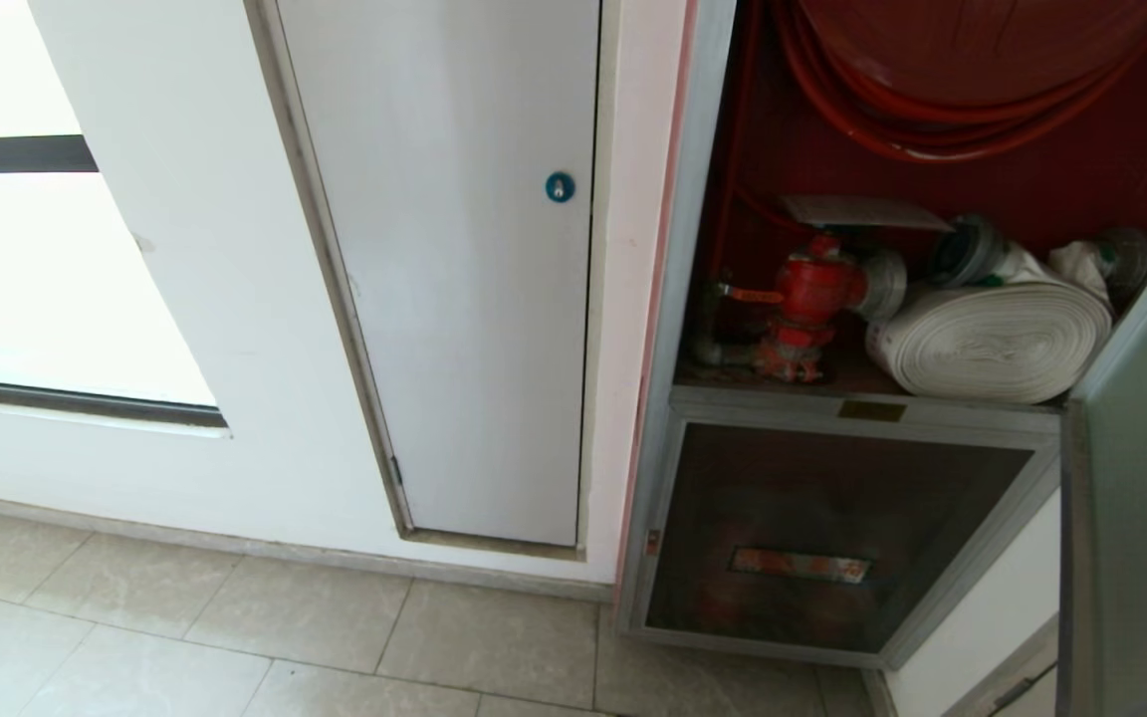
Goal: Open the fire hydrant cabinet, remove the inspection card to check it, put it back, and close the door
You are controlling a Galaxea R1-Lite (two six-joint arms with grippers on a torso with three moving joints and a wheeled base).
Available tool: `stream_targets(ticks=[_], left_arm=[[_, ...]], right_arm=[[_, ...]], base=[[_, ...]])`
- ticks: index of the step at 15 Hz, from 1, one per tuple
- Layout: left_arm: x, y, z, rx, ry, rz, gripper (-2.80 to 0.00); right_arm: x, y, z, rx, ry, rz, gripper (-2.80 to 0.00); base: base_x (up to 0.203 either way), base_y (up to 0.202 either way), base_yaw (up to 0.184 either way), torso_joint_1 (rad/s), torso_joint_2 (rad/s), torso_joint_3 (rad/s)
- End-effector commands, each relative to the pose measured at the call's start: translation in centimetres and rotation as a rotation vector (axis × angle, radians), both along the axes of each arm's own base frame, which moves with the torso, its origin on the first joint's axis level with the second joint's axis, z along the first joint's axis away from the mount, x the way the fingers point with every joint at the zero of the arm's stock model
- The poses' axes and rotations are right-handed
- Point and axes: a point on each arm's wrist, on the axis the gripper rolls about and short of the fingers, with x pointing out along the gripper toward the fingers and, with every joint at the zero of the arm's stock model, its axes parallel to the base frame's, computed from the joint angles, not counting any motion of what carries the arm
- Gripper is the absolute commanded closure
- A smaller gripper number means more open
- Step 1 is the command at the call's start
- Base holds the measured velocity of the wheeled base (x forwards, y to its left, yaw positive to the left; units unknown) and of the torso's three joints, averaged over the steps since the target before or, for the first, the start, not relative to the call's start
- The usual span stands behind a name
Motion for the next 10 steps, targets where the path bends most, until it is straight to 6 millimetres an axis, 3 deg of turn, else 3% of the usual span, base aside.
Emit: stream_targets(ticks=[1, 10], left_arm=[[0.01, 0.00, 0.00, 0.000, 0.001, 0.000, 0.00], [0.01, 0.00, 0.00, 0.000, 0.001, 0.000, 0.00]], right_arm=[[-0.80, -0.42, -0.02, 0.004, -0.018, -0.001, 0.00], [-1.65, -0.81, -0.24, -0.019, -0.028, 0.013, 0.00]], base=[[0.000, 0.000, 0.000, 0.000, 0.00, 0.000], [0.000, 0.000, 0.000, 0.000, 0.00, 0.000]])
